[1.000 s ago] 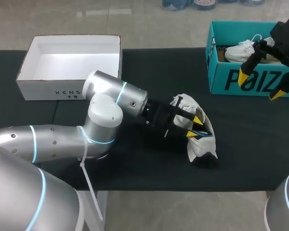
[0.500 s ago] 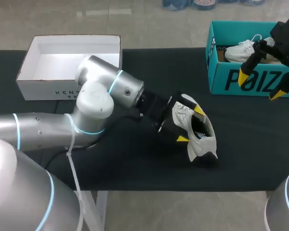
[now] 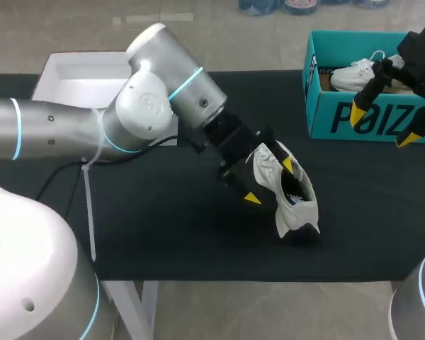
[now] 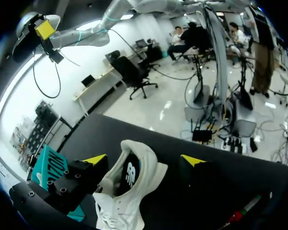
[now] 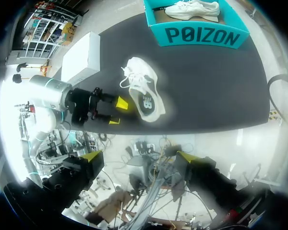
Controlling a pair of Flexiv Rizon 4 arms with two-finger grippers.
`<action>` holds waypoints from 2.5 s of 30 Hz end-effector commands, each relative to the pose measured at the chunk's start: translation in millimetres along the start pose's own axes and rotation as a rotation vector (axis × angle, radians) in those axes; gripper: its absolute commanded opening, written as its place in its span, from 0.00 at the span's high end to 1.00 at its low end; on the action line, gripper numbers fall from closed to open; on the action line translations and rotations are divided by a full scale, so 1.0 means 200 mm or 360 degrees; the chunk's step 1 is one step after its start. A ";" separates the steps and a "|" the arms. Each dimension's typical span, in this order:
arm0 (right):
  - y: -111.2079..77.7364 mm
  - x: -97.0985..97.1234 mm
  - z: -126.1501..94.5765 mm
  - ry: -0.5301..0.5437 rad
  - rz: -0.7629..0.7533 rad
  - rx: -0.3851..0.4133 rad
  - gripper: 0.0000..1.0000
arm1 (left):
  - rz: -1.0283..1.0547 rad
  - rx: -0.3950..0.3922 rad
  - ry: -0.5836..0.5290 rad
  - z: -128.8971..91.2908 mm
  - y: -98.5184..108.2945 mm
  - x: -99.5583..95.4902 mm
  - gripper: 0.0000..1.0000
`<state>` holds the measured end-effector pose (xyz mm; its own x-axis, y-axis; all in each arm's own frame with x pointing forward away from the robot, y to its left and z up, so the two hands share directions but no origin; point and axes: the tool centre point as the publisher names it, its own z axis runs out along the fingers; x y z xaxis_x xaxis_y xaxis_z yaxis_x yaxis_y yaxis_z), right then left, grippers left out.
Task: Take the shoe out of the shoebox, open the shoe tongue, remove and reinsert the insole, then place the shoe into the shoebox
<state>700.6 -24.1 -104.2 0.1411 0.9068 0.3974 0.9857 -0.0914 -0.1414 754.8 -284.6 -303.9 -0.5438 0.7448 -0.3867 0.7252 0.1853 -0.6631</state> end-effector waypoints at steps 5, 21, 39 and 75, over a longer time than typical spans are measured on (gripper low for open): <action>0.01 0.00 0.00 -0.0002 0.0001 0.0003 0.00 | -0.0113 -0.0251 0.0634 -0.01 -0.02 -0.03 0.00; 0.01 0.00 0.00 -0.0002 0.0001 0.0003 0.00 | -0.0034 -0.0539 0.0640 0.07 -0.02 -0.04 0.55; 0.01 0.00 0.00 -0.0002 0.0001 0.0003 0.00 | 0.0199 -0.0629 0.0711 0.19 0.10 -0.20 1.00; 0.01 0.00 0.00 -0.0002 0.0001 0.0003 0.00 | 0.0170 -0.0681 0.0840 0.57 0.38 -0.10 1.00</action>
<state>700.6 -24.1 -104.1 0.1411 0.9068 0.3972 0.9857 -0.0915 -0.1414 787.5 -360.7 -414.4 -0.2569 0.9664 0.0071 0.9139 0.2453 -0.3236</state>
